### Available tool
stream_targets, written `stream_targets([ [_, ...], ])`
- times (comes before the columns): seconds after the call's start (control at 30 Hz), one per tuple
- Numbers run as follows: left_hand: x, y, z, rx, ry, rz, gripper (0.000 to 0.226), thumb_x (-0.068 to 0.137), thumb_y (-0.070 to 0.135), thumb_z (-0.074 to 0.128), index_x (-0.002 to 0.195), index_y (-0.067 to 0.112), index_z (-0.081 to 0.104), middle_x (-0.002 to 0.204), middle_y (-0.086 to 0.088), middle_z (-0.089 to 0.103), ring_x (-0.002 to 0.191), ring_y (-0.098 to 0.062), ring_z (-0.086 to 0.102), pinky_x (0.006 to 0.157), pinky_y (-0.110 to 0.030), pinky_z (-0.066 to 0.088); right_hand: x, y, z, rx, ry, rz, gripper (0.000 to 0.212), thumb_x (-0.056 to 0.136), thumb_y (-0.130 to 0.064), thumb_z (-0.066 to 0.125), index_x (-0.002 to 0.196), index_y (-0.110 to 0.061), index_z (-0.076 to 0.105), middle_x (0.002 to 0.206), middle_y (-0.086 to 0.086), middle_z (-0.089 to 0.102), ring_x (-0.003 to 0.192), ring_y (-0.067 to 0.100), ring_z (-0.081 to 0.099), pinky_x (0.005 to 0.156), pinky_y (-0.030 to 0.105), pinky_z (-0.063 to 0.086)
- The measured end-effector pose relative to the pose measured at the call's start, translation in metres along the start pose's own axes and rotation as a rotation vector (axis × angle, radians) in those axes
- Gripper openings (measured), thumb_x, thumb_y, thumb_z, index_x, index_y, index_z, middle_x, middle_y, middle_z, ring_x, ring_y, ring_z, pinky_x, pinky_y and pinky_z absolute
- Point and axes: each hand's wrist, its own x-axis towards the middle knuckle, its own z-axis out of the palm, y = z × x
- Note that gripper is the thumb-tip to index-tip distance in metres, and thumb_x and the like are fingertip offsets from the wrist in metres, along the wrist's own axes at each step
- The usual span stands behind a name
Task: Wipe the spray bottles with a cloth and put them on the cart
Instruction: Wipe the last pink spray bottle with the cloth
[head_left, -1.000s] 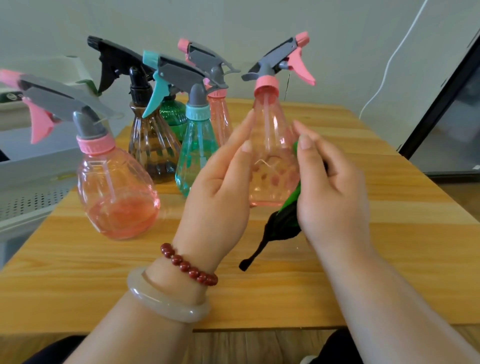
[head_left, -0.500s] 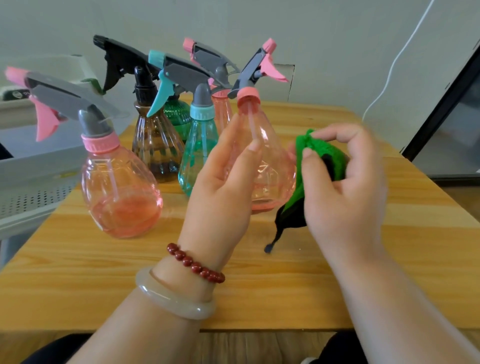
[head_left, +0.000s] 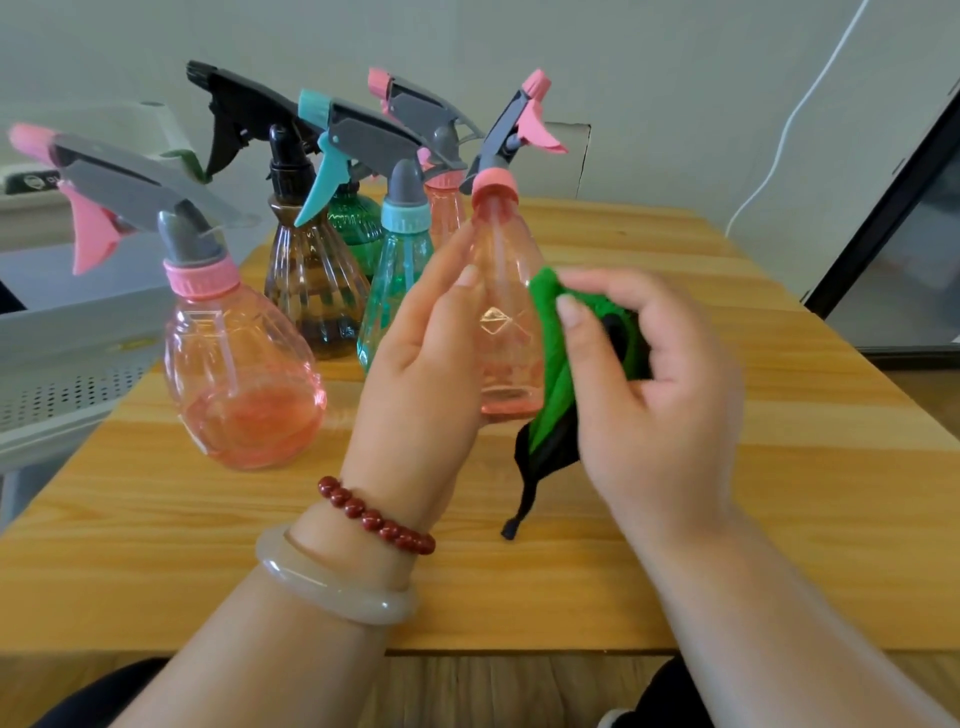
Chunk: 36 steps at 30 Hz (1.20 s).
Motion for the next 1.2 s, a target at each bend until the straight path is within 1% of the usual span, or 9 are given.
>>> stream_targets([
  [0.17,0.001,-0.002,0.000,-0.014,0.019,0.016,0.029,0.092,0.041,0.052,0.116,0.049,0.065,0.124,0.011,0.068,0.118,-0.010,0.063,0.098,-0.044,0.051,0.000,-0.004,0.000,-0.030,-0.183,-0.286,0.014,0.090,0.002,0.066,0.102,-0.001,0.071,0.110,0.004,0.069,0.105,0.023,0.063,0.095,0.033,0.047],
  [0.27,0.001,-0.002,0.000,0.081,-0.039,0.050,0.038,0.090,0.043,0.050,0.125,0.054,0.060,0.133,0.013,0.063,0.125,-0.008,0.057,0.104,-0.045,0.047,0.002,-0.002,-0.003,-0.017,-0.088,-0.083,0.015,0.095,-0.007,0.060,0.107,-0.009,0.069,0.108,-0.005,0.067,0.105,0.012,0.064,0.093,0.027,0.049],
  [0.4,-0.002,0.001,0.002,0.165,-0.081,0.123,0.036,0.104,0.029,0.046,0.135,0.043,0.054,0.121,0.021,0.067,0.108,0.006,0.063,0.092,-0.022,0.052,0.003,0.000,0.000,0.090,0.036,0.343,0.016,0.098,-0.016,0.058,0.102,-0.029,0.068,0.096,-0.013,0.071,0.091,0.006,0.067,0.079,0.029,0.054],
  [0.5,-0.003,0.003,0.002,0.223,-0.097,0.158,0.035,0.105,0.025,0.044,0.135,0.043,0.051,0.117,0.033,0.064,0.110,0.013,0.058,0.093,-0.022,0.052,0.001,-0.007,0.004,0.113,-0.029,0.322,0.020,0.098,-0.014,0.055,0.111,-0.021,0.068,0.110,-0.012,0.070,0.106,0.002,0.064,0.091,0.028,0.052],
  [0.63,-0.002,0.002,0.001,0.228,-0.155,0.164,0.037,0.105,0.024,0.043,0.137,0.044,0.047,0.125,0.015,0.066,0.116,-0.005,0.060,0.093,-0.042,0.055,0.002,-0.007,0.003,0.013,-0.163,0.026,0.027,0.098,-0.008,0.051,0.121,-0.005,0.066,0.129,0.001,0.063,0.128,0.007,0.054,0.107,0.020,0.040],
  [0.83,-0.006,0.001,0.002,0.267,-0.147,0.207,0.038,0.104,0.024,0.045,0.137,0.043,0.046,0.134,0.030,0.054,0.122,0.016,0.048,0.097,-0.009,0.044,0.003,0.008,0.003,0.261,0.019,0.554,0.027,0.096,-0.022,0.051,0.113,-0.026,0.071,0.107,-0.015,0.073,0.106,0.001,0.065,0.091,0.025,0.050],
  [1.03,-0.004,0.006,0.001,0.279,-0.182,0.197,0.040,0.104,0.015,0.046,0.138,0.035,0.047,0.133,0.030,0.054,0.121,0.017,0.049,0.100,-0.010,0.042,-0.003,-0.001,0.002,0.025,-0.163,0.048,0.033,0.098,-0.001,0.049,0.129,-0.002,0.061,0.139,0.007,0.057,0.136,0.010,0.047,0.111,0.025,0.039],
  [1.13,-0.006,0.005,0.003,0.230,-0.188,0.161,0.039,0.102,0.015,0.047,0.134,0.038,0.049,0.124,0.033,0.057,0.118,0.018,0.051,0.092,-0.005,0.043,0.005,0.007,0.000,0.133,-0.090,0.347,0.032,0.100,-0.009,0.047,0.122,-0.019,0.068,0.131,-0.007,0.064,0.125,0.000,0.054,0.104,0.019,0.043],
  [1.2,-0.005,0.003,0.002,0.190,-0.166,0.149,0.036,0.103,0.021,0.048,0.133,0.041,0.051,0.127,0.028,0.059,0.119,0.011,0.055,0.093,-0.012,0.048,0.009,0.005,0.001,0.371,-0.018,0.620,0.030,0.099,-0.017,0.048,0.109,-0.030,0.073,0.115,-0.007,0.073,0.112,0.008,0.065,0.100,0.034,0.050],
])
